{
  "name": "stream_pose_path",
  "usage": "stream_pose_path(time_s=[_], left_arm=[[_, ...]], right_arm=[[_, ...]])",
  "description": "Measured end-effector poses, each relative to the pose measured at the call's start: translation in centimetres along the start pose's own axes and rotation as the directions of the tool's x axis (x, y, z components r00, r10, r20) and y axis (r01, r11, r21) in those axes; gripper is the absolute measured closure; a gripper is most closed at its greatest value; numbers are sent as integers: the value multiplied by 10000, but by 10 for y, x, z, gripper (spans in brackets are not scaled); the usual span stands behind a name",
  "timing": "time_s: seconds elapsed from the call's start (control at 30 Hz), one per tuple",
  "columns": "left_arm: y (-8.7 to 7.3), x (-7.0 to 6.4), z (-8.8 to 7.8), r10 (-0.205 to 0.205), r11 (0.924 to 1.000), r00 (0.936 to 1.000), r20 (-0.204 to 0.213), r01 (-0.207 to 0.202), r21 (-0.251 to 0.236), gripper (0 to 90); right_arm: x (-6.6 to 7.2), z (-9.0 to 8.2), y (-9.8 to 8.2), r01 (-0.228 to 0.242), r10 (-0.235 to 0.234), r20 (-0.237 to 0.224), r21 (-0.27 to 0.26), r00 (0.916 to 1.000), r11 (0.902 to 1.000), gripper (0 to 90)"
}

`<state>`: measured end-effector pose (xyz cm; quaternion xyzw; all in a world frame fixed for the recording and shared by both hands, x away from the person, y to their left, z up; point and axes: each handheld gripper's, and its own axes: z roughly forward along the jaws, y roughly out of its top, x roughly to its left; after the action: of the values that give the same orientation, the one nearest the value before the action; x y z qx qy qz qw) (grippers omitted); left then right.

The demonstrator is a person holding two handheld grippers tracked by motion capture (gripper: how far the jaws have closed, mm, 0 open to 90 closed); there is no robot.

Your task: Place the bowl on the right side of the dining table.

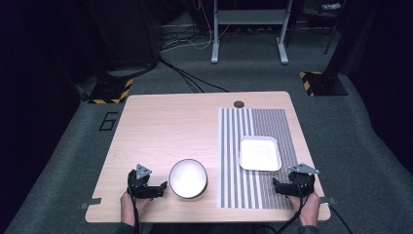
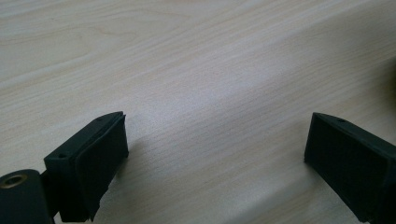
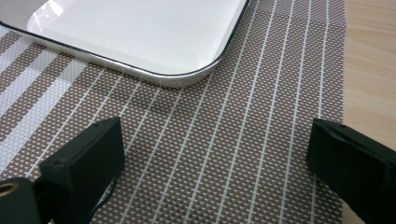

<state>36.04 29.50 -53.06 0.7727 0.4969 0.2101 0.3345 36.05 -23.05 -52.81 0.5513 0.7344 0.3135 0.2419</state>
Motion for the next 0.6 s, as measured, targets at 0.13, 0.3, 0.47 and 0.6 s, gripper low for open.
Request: stream_pose_path(time_s=[0.13,0.3,0.47,0.6], left_arm=[[0,1,-1,-10,10000,10000,55,10,3,52],[0,2,-5,-179,9998,9993,333,177,53,51],[0,4,-9,-233,9997,9987,454,237,-69,55],[2,1,-15,-283,9994,9972,685,298,-197,62]], right_arm=[[3,-3,0,-77,76,-114,-40,9999,10000,44],[18,-8,7,214,-218,-281,-152,9994,9997,52],[28,-11,11,362,-377,-444,-344,9983,9988,58],[37,-15,18,458,-481,-672,-357,9966,9983,59]])
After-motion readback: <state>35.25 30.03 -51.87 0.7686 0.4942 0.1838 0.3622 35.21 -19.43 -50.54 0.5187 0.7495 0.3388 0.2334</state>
